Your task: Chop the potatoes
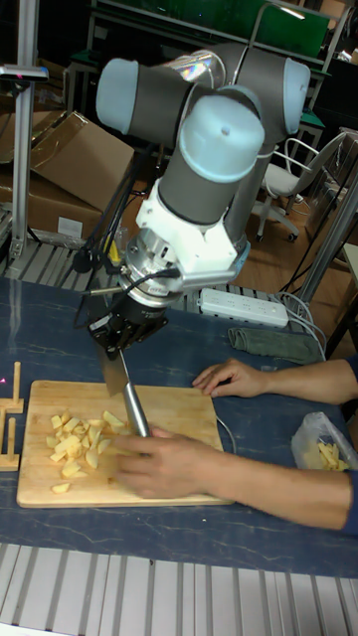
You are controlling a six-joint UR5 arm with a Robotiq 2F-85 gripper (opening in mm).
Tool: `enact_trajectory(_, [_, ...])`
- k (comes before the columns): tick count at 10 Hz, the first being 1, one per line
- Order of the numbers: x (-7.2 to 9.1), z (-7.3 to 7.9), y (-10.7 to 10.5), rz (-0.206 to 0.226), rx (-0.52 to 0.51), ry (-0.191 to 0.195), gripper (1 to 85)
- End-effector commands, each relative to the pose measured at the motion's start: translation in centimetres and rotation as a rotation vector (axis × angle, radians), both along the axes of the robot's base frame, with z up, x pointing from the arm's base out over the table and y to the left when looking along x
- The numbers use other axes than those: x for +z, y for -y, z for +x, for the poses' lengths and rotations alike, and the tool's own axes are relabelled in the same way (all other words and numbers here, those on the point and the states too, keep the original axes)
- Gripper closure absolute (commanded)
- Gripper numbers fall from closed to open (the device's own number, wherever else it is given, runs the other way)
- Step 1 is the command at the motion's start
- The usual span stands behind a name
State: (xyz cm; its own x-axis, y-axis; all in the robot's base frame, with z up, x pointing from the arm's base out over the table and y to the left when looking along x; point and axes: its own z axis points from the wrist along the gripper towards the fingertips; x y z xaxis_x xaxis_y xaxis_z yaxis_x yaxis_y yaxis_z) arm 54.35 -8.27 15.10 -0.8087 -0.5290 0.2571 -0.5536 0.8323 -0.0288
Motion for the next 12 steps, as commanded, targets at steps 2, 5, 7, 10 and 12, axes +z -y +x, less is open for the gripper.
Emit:
enact_trajectory(2, [-1.5,0.4,0.3,-0.017,0.012,-0.002,84.7])
enact_trajectory(5, [-1.3,0.4,0.3,-0.019,0.012,-0.002,84.7])
enact_trajectory(7, [-0.3,0.4,0.3,-0.002,0.017,-0.002,84.7])
enact_trajectory(10, [-0.9,0.1,0.6,0.014,0.02,-0.002,84.7])
enact_trajectory(12, [-0.7,0.3,0.2,0.022,0.008,0.006,84.7])
